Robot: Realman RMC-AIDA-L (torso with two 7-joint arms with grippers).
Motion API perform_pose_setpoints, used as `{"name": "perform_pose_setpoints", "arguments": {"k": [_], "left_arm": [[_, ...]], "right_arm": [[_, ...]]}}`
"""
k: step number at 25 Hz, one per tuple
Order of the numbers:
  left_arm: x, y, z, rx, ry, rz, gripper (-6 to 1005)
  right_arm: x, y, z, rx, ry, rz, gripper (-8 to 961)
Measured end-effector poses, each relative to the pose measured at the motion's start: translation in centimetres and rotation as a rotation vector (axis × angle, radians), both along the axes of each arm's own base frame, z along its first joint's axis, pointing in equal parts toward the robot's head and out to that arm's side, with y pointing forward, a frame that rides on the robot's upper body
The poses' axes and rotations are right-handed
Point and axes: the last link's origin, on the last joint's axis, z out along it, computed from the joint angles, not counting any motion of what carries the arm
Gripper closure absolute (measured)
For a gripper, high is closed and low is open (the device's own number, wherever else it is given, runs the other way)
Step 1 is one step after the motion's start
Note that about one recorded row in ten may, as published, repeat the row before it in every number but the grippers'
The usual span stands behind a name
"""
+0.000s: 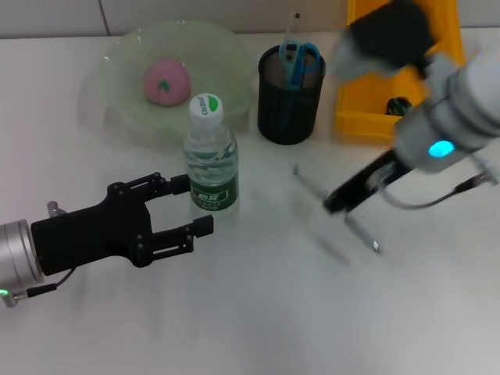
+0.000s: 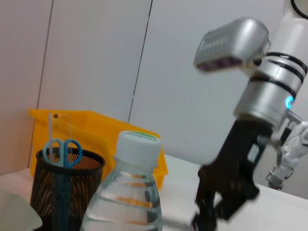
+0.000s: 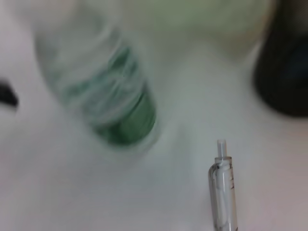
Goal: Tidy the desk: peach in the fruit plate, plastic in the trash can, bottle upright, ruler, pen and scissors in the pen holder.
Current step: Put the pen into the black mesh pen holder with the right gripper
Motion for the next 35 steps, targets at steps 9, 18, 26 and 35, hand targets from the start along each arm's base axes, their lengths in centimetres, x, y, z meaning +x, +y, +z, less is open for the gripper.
{"name": "perform_pose_setpoints", "arguments": {"k": [9, 18, 26, 35], "left_arm": [[0.0, 0.0, 0.4, 0.021, -0.018, 0.003, 233], [0.1, 0.2, 0.4, 0.047, -0.059, 0.017, 234], [0.2, 0.1, 0.2, 0.047, -0.065, 0.018, 234], [0.0, 0.0, 0.2, 0.052, -0.077, 0.033, 234]], "right_arm": [[3.2, 3.0, 7.9, 0.317, 0.613, 0.111, 828], [6.2, 4.8, 6.2, 0.638, 1.013, 0.29, 825], [6.1, 6.2, 2.6, 0.738, 0.951, 0.328, 823], [5.4, 7.0, 0.1, 0.67, 0.859, 0.296, 819]]}}
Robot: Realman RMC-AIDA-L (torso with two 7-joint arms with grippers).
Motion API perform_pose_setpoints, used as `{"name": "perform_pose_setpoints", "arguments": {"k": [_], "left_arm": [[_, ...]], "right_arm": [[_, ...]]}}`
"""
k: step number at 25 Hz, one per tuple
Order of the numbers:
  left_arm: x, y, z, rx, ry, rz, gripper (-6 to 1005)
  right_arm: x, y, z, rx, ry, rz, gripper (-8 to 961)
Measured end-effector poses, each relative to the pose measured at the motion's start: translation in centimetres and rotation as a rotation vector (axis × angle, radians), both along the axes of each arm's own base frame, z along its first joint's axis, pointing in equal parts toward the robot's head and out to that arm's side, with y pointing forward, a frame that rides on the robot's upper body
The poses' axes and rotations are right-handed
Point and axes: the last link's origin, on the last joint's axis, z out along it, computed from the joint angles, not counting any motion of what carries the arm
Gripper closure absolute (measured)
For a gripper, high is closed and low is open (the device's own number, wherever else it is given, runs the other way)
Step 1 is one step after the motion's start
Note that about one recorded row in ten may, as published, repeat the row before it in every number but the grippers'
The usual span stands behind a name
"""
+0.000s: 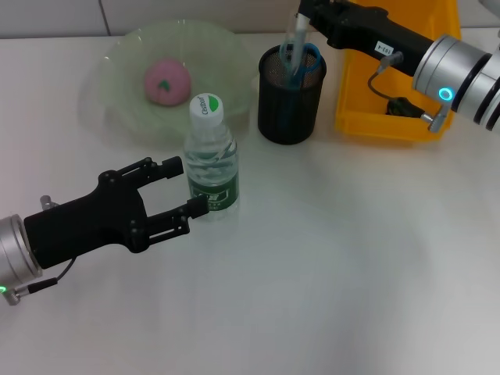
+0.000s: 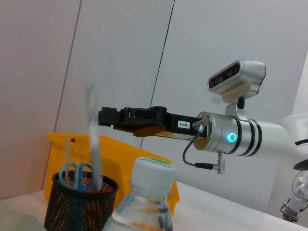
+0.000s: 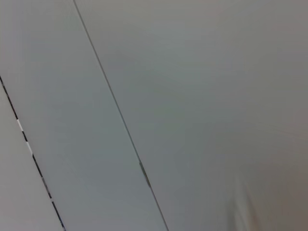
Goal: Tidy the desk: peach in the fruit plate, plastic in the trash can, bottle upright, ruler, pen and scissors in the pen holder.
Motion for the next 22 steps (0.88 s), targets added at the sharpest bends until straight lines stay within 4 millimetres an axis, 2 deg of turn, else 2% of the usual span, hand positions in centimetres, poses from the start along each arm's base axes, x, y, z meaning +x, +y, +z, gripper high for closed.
{"name": "perform_pose_setpoints", "arguments": {"k": [4, 9, 12, 13, 14, 15, 16, 17, 18, 19, 22], "left_arm": [[-0.1, -0.2, -0.2, -0.005, -0.003, 0.006, 234], [-0.2, -0.2, -0.3, -0.005, -0.002, 0.008, 234], [-0.4, -0.3, -0.2, -0.003, 0.001, 0.013, 234], [-0.5, -0.2, -0.1, 0.002, 0.002, 0.016, 234], [-0.5, -0.2, -0.1, 0.002, 0.002, 0.016, 234], [-0.5, -0.2, 0.0, 0.007, 0.003, 0.018, 234], [-0.7, -0.3, 0.1, 0.014, 0.004, 0.018, 234], [-0.7, -0.3, 0.1, 0.019, 0.004, 0.016, 234], [-0.8, -0.4, 0.2, 0.024, 0.007, 0.01, 234], [-0.8, -0.4, 0.2, 0.024, 0.007, 0.01, 234], [-0.8, -0.8, 0.3, 0.008, 0.011, -0.01, 234]], "right_arm": [[0.2, -0.1, 0.0, -0.006, 0.006, -0.008, 818], [0.3, -0.5, 0.3, -0.019, 0.037, -0.005, 675], [0.5, -1.4, 1.5, -0.026, 0.086, 0.039, 552], [1.0, -2.6, 2.9, -0.039, 0.112, 0.084, 504], [1.0, -2.6, 2.9, -0.039, 0.112, 0.084, 457], [1.7, -4.4, 4.3, -0.058, 0.123, 0.135, 410], [1.7, -4.4, 4.3, -0.058, 0.123, 0.135, 377], [2.2, -5.5, 5.1, -0.064, 0.124, 0.161, 344], [3.2, -7.8, 6.3, -0.088, 0.115, 0.216, 311], [3.2, -7.8, 6.3, -0.088, 0.115, 0.216, 282], [5.1, -11.7, 7.2, -0.174, 0.071, 0.313, 194]]}}
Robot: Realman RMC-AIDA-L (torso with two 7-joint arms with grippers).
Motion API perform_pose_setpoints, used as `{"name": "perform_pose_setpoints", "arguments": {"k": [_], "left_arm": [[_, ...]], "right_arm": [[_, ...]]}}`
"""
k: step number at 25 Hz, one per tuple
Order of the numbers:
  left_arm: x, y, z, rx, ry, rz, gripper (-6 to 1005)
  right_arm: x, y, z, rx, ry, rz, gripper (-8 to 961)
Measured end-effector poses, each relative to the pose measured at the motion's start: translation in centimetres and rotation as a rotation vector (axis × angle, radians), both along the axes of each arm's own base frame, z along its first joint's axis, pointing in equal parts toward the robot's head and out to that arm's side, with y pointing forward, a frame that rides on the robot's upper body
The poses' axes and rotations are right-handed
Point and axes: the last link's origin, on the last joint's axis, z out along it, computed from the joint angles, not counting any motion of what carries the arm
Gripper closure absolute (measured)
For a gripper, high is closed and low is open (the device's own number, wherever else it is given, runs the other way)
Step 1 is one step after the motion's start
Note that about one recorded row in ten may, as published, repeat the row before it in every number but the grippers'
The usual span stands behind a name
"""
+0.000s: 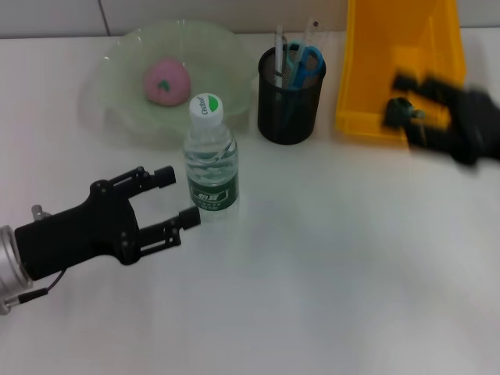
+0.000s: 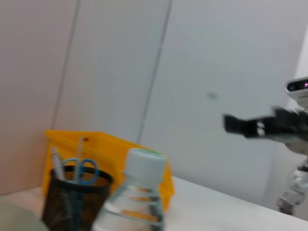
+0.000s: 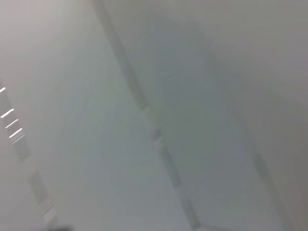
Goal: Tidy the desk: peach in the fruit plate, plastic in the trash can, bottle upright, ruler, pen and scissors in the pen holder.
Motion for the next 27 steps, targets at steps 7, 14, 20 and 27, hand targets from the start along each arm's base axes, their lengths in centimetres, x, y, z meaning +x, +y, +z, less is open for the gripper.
{"name": "perform_pose_setpoints", "arguments": {"k": [7, 14, 20, 27], "left_arm": [[0.4, -0.8, 0.3, -0.16, 0.026, -0.079, 234], [0.6, -0.9, 0.2, -0.189, 0.03, -0.084, 234], [0.8, -1.0, 0.3, -0.193, 0.018, -0.091, 234], [1.1, -0.8, 0.7, -0.197, 0.008, -0.106, 234]], "right_arm": [[3.4, -6.5, -0.7, -0.132, -0.116, 0.139, 164], [3.5, -7.4, -1.9, -0.193, -0.137, 0.155, 164], [3.3, -7.1, -2.3, -0.204, -0.148, 0.166, 164], [2.9, -6.8, -2.9, -0.222, -0.161, 0.179, 164]]}}
